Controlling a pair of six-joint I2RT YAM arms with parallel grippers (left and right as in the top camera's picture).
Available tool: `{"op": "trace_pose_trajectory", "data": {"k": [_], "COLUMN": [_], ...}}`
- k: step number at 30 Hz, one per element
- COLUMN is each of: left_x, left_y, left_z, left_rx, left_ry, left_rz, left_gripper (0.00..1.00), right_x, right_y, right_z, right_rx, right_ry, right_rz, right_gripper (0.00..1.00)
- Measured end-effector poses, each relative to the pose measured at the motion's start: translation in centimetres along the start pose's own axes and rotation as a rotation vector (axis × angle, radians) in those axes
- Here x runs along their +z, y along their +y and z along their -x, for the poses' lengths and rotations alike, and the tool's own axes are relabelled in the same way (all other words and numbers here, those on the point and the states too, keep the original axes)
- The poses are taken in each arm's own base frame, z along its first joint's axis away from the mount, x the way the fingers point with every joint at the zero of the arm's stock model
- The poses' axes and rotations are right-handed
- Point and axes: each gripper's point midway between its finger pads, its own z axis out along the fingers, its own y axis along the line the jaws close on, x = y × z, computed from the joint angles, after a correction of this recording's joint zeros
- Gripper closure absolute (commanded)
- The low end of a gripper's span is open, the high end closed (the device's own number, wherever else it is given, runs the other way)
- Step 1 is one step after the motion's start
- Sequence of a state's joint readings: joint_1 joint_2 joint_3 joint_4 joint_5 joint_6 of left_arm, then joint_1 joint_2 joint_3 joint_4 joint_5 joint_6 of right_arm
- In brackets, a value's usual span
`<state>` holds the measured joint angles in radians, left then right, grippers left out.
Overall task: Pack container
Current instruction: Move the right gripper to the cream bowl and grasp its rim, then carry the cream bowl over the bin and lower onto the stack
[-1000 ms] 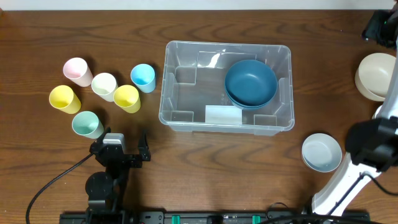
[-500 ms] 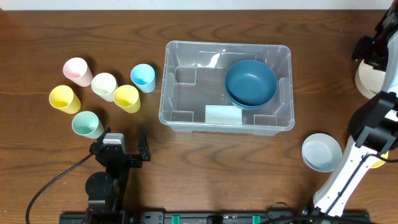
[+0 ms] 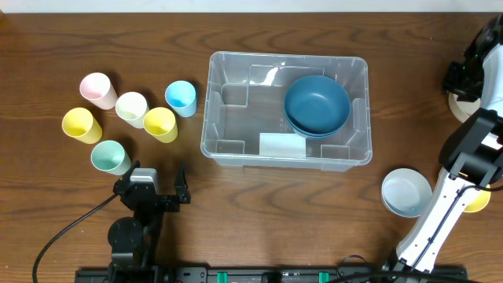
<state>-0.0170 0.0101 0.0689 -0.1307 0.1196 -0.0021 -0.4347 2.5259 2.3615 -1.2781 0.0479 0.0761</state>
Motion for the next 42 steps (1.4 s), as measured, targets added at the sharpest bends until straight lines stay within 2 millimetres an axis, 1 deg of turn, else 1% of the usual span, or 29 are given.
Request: {"op": "trace_pose_trajectory", "data": {"k": [1,4,10,15,18,20,23,25,26,27,28,29,30,31,33,35,37,39,40,42], "left_x": [0.0,0.0,0.0,0.0,0.0,0.0,0.0,0.0,0.0,0.0,0.0,0.0,0.0,0.0,0.0,0.0,0.0,0.0,0.0,0.0], "left_y": [0.0,0.0,0.0,0.0,0.0,0.0,0.0,0.0,0.0,0.0,0.0,0.0,0.0,0.0,0.0,0.0,0.0,0.0,0.0,0.0], "left_z": [0.0,0.0,0.0,0.0,0.0,0.0,0.0,0.0,0.0,0.0,0.0,0.0,0.0,0.0,0.0,0.0,0.0,0.0,0.0,0.0], "left_rx": [0.0,0.0,0.0,0.0,0.0,0.0,0.0,0.0,0.0,0.0,0.0,0.0,0.0,0.0,0.0,0.0,0.0,0.0,0.0,0.0], "left_ry": [0.0,0.0,0.0,0.0,0.0,0.0,0.0,0.0,0.0,0.0,0.0,0.0,0.0,0.0,0.0,0.0,0.0,0.0,0.0,0.0], "left_rz": [0.0,0.0,0.0,0.0,0.0,0.0,0.0,0.0,0.0,0.0,0.0,0.0,0.0,0.0,0.0,0.0,0.0,0.0,0.0,0.0], "left_gripper": [0.02,0.02,0.02,0.02,0.02,0.02,0.02,0.02,0.02,0.02,0.02,0.02,0.02,0.02,0.02,0.02,0.02,0.02,0.02,0.02], "right_x": [0.0,0.0,0.0,-0.1,-0.6,-1.6,-4.7,-7.6,-9.4,-11.7,-14.5,-16.2,-18.4,-21.3,-25.5,-29.8,-32.8,-33.9,-34.0,-33.5], "right_y": [0.0,0.1,-0.1,0.1,1.0,2.3,5.1,7.3,8.5,10.0,11.7,12.7,14.1,15.8,18.3,21.2,23.6,25.2,25.9,27.3], "right_z": [0.0,0.2,0.2,0.2,0.4,0.8,1.5,1.8,1.8,1.7,1.3,1.0,0.4,-0.7,-2.8,-6.0,-9.4,-12.4,-13.8,-16.5], "right_rx": [0.002,-0.007,-0.004,-0.011,-0.026,-0.044,-0.089,-0.125,-0.146,-0.174,-0.206,-0.226,-0.255,-0.294,-0.353,-0.434,-0.517,-0.582,-0.615,-0.679], "right_ry": [0.0,-0.007,-0.009,-0.01,-0.024,-0.047,-0.115,-0.172,-0.205,-0.248,-0.3,-0.329,-0.368,-0.414,-0.478,-0.54,-0.566,-0.551,-0.531,-0.478], "right_rz": [0.0,0.005,-0.008,-0.011,-0.006,0.011,0.046,0.073,0.089,0.11,0.133,0.147,0.166,0.192,0.232,0.289,0.338,0.363,0.37,0.372], "right_gripper": [0.85,0.99,0.99,0.99,0.99,0.99,0.99,0.99,0.99,0.99,0.99,0.99,0.99,0.99,0.99,0.99,0.99,0.99,0.99,0.98]}}
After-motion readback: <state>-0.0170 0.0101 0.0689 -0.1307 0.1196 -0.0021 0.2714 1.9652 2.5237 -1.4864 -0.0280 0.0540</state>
